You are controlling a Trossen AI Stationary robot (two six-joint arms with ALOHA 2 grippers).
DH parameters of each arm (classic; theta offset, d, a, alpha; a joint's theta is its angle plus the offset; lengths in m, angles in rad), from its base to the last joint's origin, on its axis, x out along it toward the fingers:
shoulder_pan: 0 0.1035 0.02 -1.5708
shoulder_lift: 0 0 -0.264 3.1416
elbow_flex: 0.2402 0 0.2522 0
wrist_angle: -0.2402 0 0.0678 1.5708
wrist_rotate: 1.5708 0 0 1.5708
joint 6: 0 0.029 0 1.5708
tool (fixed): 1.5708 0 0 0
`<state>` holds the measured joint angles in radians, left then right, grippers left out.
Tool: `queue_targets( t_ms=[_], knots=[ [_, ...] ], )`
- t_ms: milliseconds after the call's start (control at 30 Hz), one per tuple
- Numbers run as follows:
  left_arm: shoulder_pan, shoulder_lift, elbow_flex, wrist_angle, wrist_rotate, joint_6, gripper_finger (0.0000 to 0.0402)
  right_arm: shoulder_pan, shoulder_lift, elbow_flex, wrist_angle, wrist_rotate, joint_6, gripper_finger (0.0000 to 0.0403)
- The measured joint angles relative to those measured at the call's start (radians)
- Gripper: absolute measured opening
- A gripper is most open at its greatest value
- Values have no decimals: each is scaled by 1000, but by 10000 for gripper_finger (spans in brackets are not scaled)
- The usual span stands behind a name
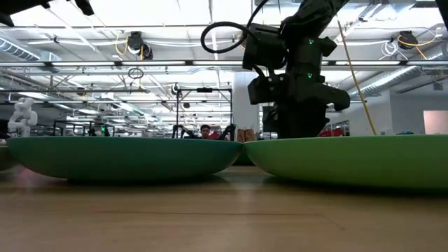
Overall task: Stack plastic plates
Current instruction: Stack the green plate on the dark green plate
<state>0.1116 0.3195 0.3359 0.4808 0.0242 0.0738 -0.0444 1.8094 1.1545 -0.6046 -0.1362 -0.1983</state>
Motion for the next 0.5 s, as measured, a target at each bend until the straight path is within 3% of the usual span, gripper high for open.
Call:
queue_targets(
  t_ms=[267, 500],
  knots=[
    [0, 0, 0, 0, 0, 1, 88, -2, -6, 0, -25, -24, -48, 22],
    [0, 0, 0, 0, 0, 0, 88, -7, -24, 0, -67, -45, -48, 10]
  ],
)
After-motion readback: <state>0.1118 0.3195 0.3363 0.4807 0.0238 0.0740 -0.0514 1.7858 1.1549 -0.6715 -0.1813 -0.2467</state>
